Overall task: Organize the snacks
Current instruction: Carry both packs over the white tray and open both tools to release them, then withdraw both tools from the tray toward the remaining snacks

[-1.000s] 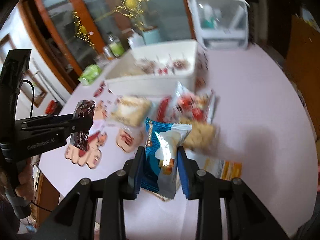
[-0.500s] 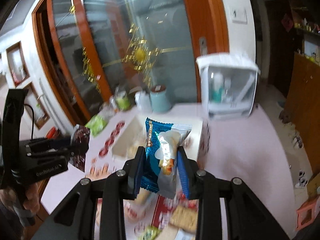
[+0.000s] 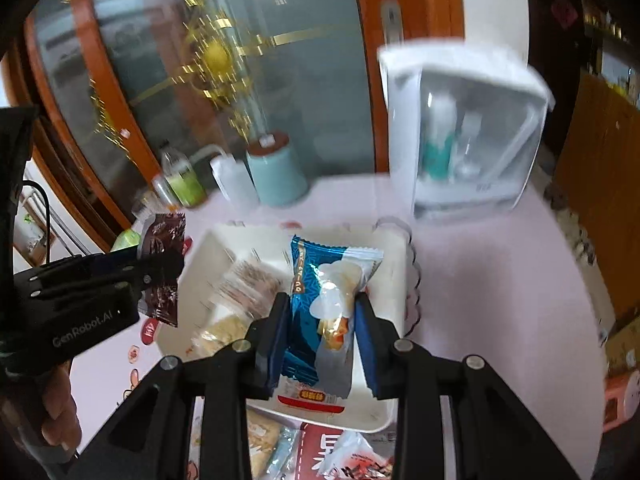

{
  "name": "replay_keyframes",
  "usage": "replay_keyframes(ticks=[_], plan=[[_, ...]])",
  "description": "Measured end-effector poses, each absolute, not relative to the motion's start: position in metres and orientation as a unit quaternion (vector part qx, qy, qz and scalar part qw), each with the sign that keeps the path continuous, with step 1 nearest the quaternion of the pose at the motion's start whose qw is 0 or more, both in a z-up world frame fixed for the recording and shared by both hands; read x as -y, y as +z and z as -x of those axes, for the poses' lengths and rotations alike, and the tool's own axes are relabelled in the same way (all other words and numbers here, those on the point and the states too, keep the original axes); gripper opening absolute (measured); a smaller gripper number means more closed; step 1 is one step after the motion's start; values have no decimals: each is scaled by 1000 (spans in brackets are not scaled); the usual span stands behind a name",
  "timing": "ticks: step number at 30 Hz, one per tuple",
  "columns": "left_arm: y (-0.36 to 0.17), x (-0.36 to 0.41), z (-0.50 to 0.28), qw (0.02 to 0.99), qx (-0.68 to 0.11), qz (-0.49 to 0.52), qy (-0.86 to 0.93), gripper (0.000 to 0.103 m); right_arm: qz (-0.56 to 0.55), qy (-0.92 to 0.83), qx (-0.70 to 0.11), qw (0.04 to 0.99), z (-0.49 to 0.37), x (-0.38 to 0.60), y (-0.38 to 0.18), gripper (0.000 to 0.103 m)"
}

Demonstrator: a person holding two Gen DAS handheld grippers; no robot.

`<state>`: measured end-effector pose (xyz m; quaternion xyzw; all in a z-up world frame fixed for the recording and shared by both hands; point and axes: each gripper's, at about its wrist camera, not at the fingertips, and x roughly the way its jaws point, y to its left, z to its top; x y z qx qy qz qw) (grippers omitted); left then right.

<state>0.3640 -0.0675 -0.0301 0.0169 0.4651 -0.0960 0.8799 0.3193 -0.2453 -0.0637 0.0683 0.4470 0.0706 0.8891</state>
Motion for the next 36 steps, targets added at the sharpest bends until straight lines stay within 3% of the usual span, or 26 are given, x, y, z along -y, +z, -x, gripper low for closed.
replay_keyframes(ticks=[1, 3, 4, 6, 10, 21, 36], plan=[[-40, 69, -369, 876, -473, -17, -98, 41, -75, 73, -463, 880, -327, 244, -77, 33], [-60, 74, -381, 863, -494, -23, -104, 84, -74, 73, -483, 869, -331, 241, -94, 41], [-70, 76, -386, 859, -501, -27, -104, 89, -67, 69, -487, 868, -332, 239, -101, 51], [-82, 77, -388, 857, -504, -35, -99, 89, -55, 65, -488, 869, -331, 236, -108, 63], [-95, 74, -386, 850, -515, -34, -105, 89, -51, 80, -495, 864, -329, 234, -115, 77], [-81, 61, -352, 859, -502, 6, -100, 89, -31, 91, -487, 868, -295, 229, -100, 77], [-34, 66, -226, 896, -436, -11, -81, 89, -30, 106, -430, 896, -177, 246, -60, 77]])
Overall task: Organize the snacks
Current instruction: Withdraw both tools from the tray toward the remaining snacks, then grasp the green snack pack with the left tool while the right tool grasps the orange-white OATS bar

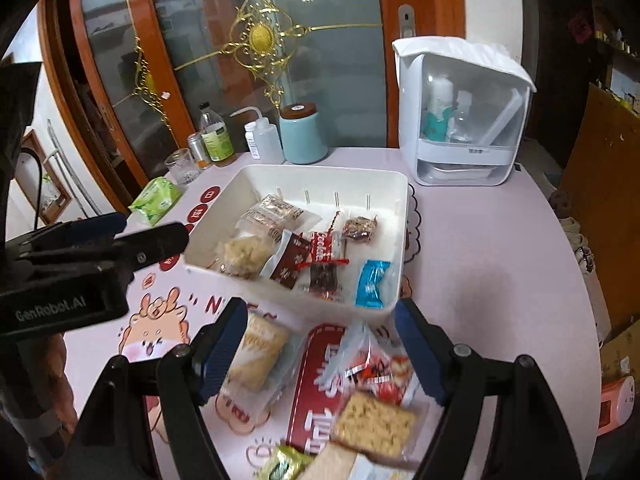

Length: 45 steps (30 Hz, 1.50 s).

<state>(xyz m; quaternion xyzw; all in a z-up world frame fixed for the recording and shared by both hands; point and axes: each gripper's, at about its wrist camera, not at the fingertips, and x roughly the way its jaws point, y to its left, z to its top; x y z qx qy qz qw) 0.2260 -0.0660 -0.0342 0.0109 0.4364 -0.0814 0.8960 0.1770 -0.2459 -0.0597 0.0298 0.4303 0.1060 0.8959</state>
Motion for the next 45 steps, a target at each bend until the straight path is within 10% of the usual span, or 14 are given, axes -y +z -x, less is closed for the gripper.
replay_keyframes(ticks=[45], plan=[[-225, 135, -83, 776, -619, -72, -96, 87, 182, 155, -485, 841, -45, 307, -215, 77]])
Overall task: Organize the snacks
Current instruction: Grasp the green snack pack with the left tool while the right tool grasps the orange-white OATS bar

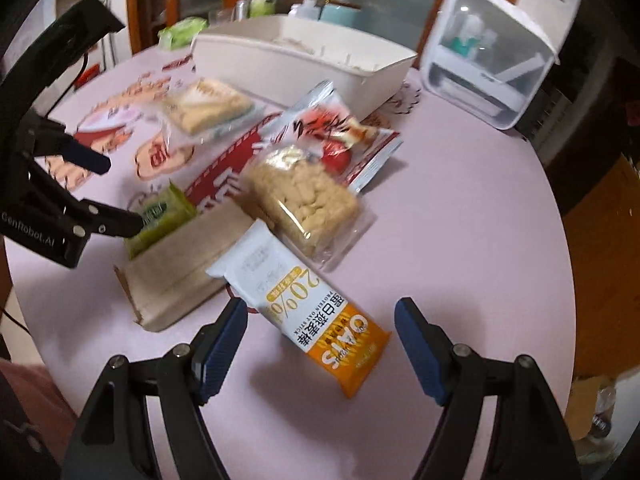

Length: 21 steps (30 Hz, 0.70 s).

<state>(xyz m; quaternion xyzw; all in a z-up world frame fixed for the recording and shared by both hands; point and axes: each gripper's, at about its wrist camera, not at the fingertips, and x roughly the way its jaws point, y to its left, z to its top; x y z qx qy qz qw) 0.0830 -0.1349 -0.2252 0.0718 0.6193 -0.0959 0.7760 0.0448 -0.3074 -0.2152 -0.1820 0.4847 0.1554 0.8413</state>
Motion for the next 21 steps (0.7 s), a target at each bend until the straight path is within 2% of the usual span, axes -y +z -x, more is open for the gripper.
replay_keyframes(ticks=[3, 17, 18, 19, 20, 21], plan=[[-237, 133, -87, 767, -631, -71, -94, 83, 202, 164, -491, 831, -50, 303, -227, 77], [-264, 143, -96, 749, -650, -84, -102, 81, 194, 217, -522, 802, -68, 299, -248, 76], [-264, 145, -95, 749, -649, -87, -106, 78, 189, 220, -524, 801, -69, 298, -248, 75], [-266, 149, -94, 748, -649, -89, -108, 76, 177, 227, -529, 799, -70, 299, -249, 67], [-265, 152, -93, 747, -648, -93, -112, 71, 159, 239, -535, 795, -72, 299, -249, 62], [-264, 155, -92, 747, -648, -95, -115, 61, 147, 244, -540, 792, -74, 300, -249, 56]])
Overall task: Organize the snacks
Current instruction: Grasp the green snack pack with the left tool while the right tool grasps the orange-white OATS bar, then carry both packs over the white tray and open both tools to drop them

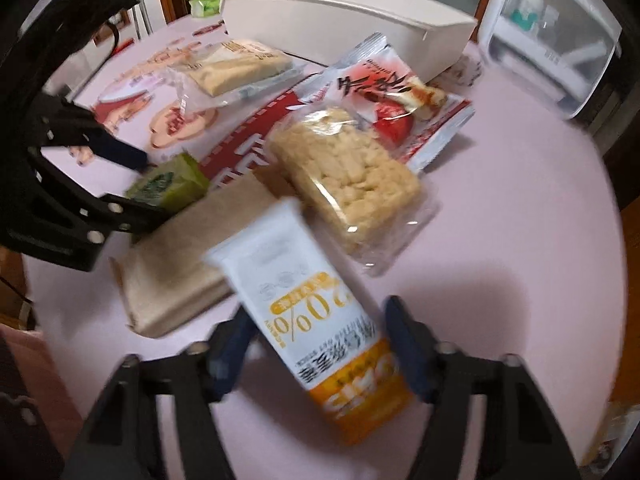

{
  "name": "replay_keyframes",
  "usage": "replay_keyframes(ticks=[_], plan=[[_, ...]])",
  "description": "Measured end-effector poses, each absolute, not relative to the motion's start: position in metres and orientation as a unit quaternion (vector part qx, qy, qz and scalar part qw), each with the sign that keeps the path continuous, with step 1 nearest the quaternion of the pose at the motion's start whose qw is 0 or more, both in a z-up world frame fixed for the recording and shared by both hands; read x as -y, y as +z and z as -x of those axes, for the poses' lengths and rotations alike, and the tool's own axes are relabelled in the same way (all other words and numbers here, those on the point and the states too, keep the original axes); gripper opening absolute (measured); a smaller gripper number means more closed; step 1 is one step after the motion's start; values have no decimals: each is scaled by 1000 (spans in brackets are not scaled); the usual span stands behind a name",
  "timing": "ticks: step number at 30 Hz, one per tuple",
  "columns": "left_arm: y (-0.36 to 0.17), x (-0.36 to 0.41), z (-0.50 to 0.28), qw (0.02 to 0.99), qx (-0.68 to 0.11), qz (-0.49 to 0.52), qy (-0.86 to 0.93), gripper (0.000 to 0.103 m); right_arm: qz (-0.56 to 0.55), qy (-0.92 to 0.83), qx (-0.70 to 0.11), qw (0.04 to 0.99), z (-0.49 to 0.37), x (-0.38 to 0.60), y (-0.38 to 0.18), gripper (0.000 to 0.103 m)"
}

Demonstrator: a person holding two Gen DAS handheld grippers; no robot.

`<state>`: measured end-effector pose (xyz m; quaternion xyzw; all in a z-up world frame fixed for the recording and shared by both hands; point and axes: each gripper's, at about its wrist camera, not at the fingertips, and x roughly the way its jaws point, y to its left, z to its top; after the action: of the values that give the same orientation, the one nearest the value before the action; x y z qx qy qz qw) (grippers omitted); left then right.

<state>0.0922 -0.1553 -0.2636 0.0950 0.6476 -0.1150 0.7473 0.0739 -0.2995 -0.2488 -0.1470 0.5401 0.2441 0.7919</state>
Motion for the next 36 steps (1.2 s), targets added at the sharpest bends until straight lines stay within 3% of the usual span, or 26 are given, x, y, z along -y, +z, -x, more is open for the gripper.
replay_keyframes(ticks=[3, 6, 15, 36], plan=[[-261, 164, -89, 747, -645, -104, -125, 37, 133, 242, -541, 794, -73, 296, -247, 50], [-262, 164, -88, 746, -647, -102, -123, 36, 110, 247, -543, 795, -69, 293, -244, 44], [-243, 141, -80, 750, -647, -73, -115, 36, 62, 229, -516, 823, -48, 286, -211, 44], [-110, 66, -126, 830, -548, -50, -91, 36, 10, 220, -420, 880, -91, 248, -100, 44]])
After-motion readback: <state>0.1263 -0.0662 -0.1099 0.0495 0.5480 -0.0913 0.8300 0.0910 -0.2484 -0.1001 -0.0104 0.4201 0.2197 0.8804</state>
